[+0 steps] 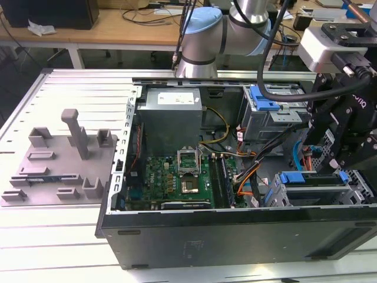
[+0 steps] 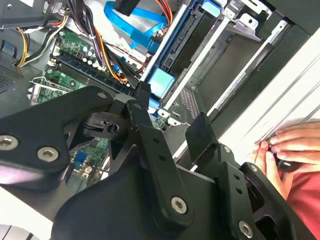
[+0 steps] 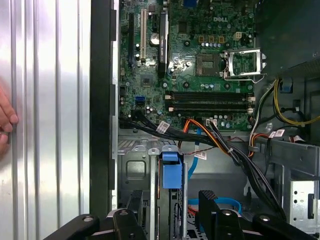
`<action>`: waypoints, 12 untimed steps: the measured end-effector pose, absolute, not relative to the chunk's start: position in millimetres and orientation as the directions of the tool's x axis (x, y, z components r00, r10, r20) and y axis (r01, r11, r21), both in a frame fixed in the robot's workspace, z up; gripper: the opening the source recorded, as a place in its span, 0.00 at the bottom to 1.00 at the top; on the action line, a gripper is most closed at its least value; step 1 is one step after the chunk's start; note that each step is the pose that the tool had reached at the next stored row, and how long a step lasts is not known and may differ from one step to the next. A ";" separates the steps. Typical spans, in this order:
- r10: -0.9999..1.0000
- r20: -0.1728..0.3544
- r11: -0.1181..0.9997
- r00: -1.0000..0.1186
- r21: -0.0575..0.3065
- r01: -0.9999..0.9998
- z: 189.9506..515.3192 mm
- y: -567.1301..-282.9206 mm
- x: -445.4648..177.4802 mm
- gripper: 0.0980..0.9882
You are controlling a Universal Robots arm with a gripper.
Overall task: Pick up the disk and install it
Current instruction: 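Insert the first disk wire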
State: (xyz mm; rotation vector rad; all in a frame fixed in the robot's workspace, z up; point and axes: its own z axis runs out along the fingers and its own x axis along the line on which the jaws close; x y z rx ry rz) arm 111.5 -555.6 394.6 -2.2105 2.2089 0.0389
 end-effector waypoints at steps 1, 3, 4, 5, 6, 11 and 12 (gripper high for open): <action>-1.000 -0.029 -0.001 0.001 0.006 -1.000 394.6 -555.6 111.5 0.52; -1.000 -0.029 -0.001 0.001 0.006 -1.000 394.5 -555.6 111.4 0.52; -1.000 -0.029 -0.001 0.001 0.006 -1.000 394.5 -555.6 111.5 0.52; -1.000 -0.029 -0.001 0.001 0.006 -1.000 394.5 -555.6 111.5 0.52; -1.000 -0.029 -0.001 0.001 0.006 -1.000 394.4 -555.5 111.5 0.52; -1.000 0.017 -0.001 0.001 0.006 -1.000 394.5 -527.2 112.0 0.52; -1.000 0.021 -0.001 0.001 0.006 -1.000 394.5 -523.0 112.6 0.52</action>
